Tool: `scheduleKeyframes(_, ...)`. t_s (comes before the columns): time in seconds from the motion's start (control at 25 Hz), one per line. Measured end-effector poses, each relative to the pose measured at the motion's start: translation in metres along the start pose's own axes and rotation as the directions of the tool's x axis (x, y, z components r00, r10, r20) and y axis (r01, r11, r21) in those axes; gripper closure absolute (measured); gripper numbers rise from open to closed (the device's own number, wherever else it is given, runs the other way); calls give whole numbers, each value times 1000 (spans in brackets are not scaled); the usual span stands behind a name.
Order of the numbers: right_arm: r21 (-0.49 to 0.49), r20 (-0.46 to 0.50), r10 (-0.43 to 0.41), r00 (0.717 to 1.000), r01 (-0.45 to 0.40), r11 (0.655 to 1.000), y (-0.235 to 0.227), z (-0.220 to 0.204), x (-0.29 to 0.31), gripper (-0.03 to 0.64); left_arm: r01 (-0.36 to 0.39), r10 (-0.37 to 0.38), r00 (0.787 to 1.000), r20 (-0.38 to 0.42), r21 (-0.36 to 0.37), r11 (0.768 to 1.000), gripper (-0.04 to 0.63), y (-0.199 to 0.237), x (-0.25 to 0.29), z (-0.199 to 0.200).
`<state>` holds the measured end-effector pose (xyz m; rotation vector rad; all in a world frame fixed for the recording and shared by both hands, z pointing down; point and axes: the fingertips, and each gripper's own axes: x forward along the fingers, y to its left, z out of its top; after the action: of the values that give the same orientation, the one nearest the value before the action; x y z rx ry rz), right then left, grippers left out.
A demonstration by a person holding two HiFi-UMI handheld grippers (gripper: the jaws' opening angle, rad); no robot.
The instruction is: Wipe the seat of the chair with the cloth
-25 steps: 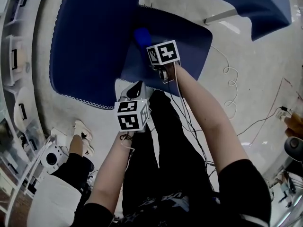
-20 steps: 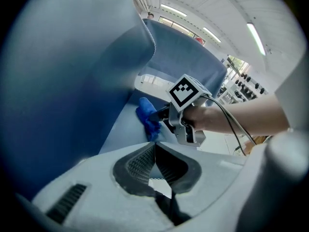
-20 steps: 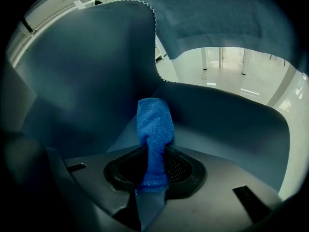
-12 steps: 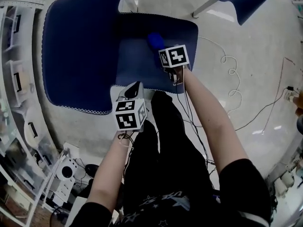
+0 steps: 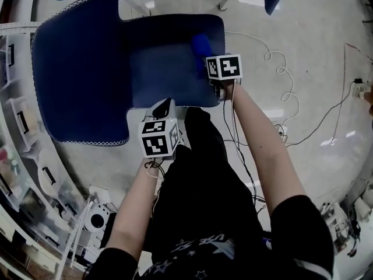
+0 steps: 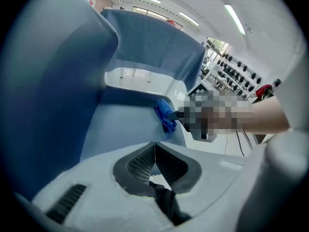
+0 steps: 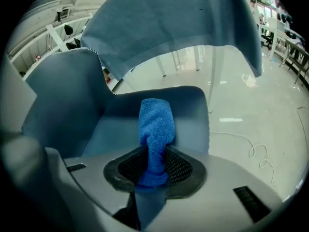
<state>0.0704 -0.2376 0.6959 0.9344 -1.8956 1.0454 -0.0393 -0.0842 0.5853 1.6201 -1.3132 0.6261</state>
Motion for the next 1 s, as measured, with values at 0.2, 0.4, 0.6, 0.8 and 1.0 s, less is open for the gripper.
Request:
scheduleKeyframes(0.2,85,30,-49,998,46,995,-27,-14,-19,509,28,-27,999,-17,31,999,574,-12,4,-2)
scheduleKeyframes(0.4,139,40,-109,993,102,985,-45,-30,-35,509,38,-37,999,-19,46,998,574,-10,1,-3)
scheduleKeyframes(0.6,198,25,-180,983,172,965,-67,-50,-44,509,36,-35,999,-16,45,998,575,-3,2,-6)
scheduleKeyframes(0.8,200,18,-211,977,204,959,-72,-58,-50,512,27,-27,1000,-3,33,999,575,3,-4,-13)
scheduleKeyframes(1.0,203,34,-203,978,193,960,-45,-58,-55,514,39,-39,999,25,12,999,574,9,-25,-29)
